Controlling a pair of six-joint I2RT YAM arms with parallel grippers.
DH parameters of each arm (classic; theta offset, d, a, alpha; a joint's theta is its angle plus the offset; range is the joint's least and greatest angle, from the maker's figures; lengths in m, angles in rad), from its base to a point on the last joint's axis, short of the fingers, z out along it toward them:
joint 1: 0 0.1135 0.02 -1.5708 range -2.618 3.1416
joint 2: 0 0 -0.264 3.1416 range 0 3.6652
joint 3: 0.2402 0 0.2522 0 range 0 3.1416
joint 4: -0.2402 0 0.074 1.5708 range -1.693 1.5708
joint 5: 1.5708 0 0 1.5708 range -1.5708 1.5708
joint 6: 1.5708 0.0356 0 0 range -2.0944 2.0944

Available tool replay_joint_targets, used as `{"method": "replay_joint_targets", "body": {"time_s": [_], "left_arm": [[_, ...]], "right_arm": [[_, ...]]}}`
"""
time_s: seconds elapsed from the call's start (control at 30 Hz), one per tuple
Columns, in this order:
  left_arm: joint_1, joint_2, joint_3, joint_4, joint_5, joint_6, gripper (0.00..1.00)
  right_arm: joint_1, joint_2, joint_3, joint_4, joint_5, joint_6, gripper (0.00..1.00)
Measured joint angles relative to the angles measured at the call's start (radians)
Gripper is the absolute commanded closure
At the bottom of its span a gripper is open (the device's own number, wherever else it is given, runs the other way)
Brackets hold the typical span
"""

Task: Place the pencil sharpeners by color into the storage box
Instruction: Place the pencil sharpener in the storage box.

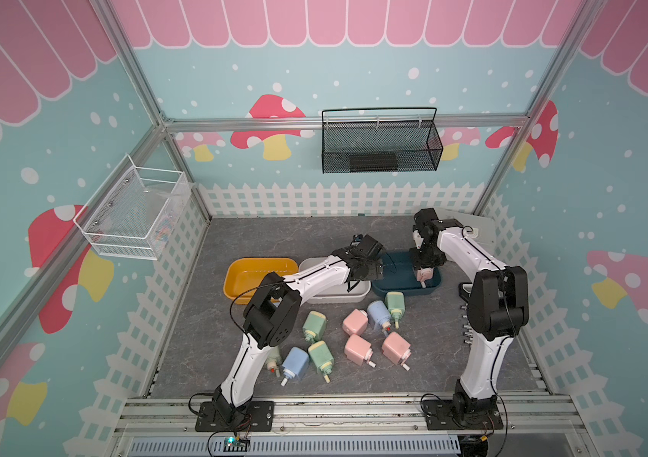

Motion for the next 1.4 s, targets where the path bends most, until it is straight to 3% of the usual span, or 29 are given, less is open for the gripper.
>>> {"method": "replay_joint_targets", "body": {"time_s": [0.53, 0.97, 1.37, 1.4], "left_arm": [[0.000, 0.028, 0.014, -0.050, -0.027, -0.069, 0.01], [-0.001, 0.040, 0.030, -0.066, -0.031, -0.094, 0.01], [-0.002, 0.045, 0.031, -0.078, -0.034, -0.096, 0.01], [-0.002, 0.045, 0.031, -0.078, -0.034, -0.096, 0.01]], "right_arm": [[0.000, 0.029, 0.000, -0.015, 0.018, 0.000, 0.60], [0.000, 0.063, 0.000, -0.014, 0.051, 0.000, 0.38], [0.000, 0.068, 0.000, -0.006, 0.074, -0.001, 0.35], [0.000, 0.068, 0.000, -0.006, 0.074, -0.001, 0.30]]}}
